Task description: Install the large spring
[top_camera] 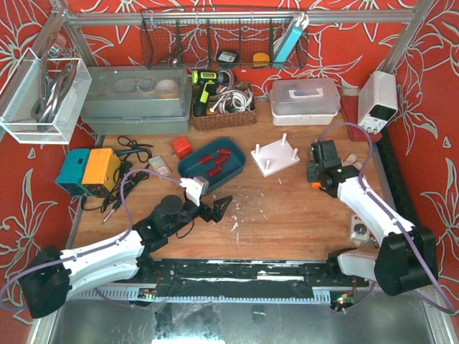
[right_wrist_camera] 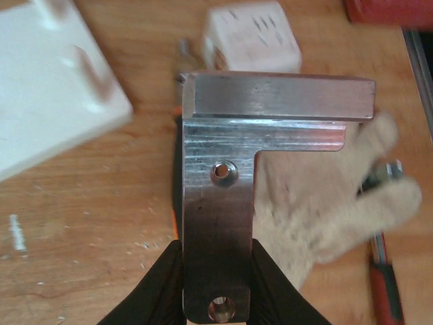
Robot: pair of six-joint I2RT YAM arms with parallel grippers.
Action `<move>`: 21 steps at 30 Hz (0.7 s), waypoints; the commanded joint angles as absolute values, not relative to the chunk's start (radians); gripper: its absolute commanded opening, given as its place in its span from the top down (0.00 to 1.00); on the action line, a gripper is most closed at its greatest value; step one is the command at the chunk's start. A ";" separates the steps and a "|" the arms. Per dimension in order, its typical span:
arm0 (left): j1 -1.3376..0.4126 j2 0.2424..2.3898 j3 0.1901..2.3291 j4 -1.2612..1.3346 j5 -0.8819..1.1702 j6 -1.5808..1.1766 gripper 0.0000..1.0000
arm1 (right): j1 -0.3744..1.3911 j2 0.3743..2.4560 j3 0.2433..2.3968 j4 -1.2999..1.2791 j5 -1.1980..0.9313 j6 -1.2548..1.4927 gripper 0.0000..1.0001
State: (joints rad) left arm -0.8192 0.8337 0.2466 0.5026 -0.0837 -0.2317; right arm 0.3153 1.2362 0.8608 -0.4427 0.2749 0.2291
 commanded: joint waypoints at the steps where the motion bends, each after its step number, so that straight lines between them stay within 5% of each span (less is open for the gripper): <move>1: -0.824 0.833 0.239 0.521 -0.084 -0.235 0.00 | 0.286 1.203 0.777 -0.503 0.421 0.448 1.00; 7: -0.825 0.820 0.236 0.516 -0.092 -0.235 0.00 | 0.214 1.230 0.715 -0.588 0.410 0.730 1.00; 16: -0.824 0.811 0.235 0.506 -0.112 -0.236 0.00 | 0.151 1.248 0.610 -0.451 0.320 0.776 1.00; 21: -0.824 0.822 0.244 0.496 -0.121 -0.238 0.00 | 0.128 1.288 0.625 -0.461 0.342 0.778 0.85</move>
